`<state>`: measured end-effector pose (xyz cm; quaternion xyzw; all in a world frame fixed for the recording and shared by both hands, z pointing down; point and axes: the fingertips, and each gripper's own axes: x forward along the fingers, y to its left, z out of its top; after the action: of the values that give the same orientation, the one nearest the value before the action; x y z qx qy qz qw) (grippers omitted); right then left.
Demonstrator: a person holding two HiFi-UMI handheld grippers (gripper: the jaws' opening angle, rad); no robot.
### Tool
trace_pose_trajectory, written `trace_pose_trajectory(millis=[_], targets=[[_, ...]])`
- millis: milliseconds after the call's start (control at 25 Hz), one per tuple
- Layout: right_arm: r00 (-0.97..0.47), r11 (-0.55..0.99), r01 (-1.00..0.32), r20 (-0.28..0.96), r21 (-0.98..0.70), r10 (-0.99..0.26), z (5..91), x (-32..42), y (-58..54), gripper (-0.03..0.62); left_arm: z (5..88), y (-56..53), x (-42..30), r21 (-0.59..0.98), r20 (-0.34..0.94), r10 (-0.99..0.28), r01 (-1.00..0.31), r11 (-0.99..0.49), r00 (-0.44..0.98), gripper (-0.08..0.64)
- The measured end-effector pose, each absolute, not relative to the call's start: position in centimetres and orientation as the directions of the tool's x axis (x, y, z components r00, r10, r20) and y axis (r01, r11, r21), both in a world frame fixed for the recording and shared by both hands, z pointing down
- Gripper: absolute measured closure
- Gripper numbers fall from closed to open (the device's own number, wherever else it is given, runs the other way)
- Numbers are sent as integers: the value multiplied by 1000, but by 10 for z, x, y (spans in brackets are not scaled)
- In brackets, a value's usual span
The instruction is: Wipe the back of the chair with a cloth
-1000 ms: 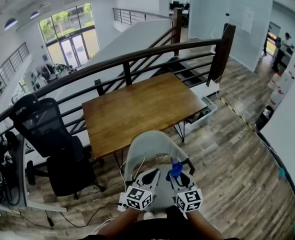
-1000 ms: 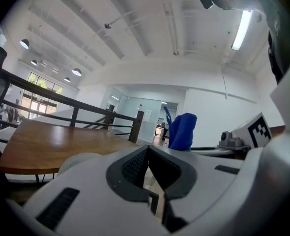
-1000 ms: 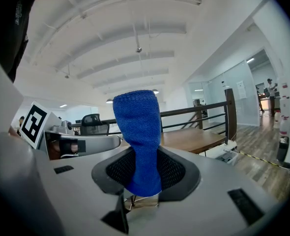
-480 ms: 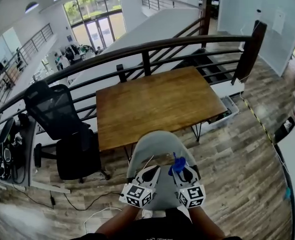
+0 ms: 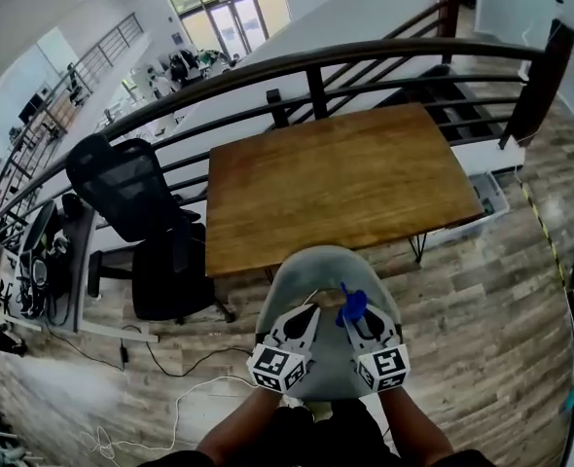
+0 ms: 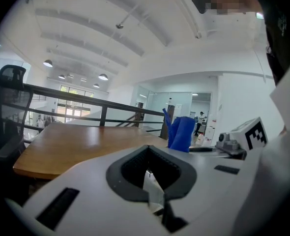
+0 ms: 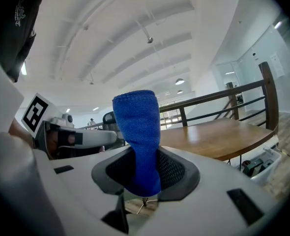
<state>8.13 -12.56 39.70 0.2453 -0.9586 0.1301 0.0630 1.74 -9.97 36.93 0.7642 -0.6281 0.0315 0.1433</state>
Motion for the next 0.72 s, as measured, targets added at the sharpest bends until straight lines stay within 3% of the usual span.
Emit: trace_pose_trajectory(millis=[720], targets=[[-817,803,-563,279,-195,-505,461,41,-191,472,433,-106,-84,222,252,-966,-975,3,54,561]])
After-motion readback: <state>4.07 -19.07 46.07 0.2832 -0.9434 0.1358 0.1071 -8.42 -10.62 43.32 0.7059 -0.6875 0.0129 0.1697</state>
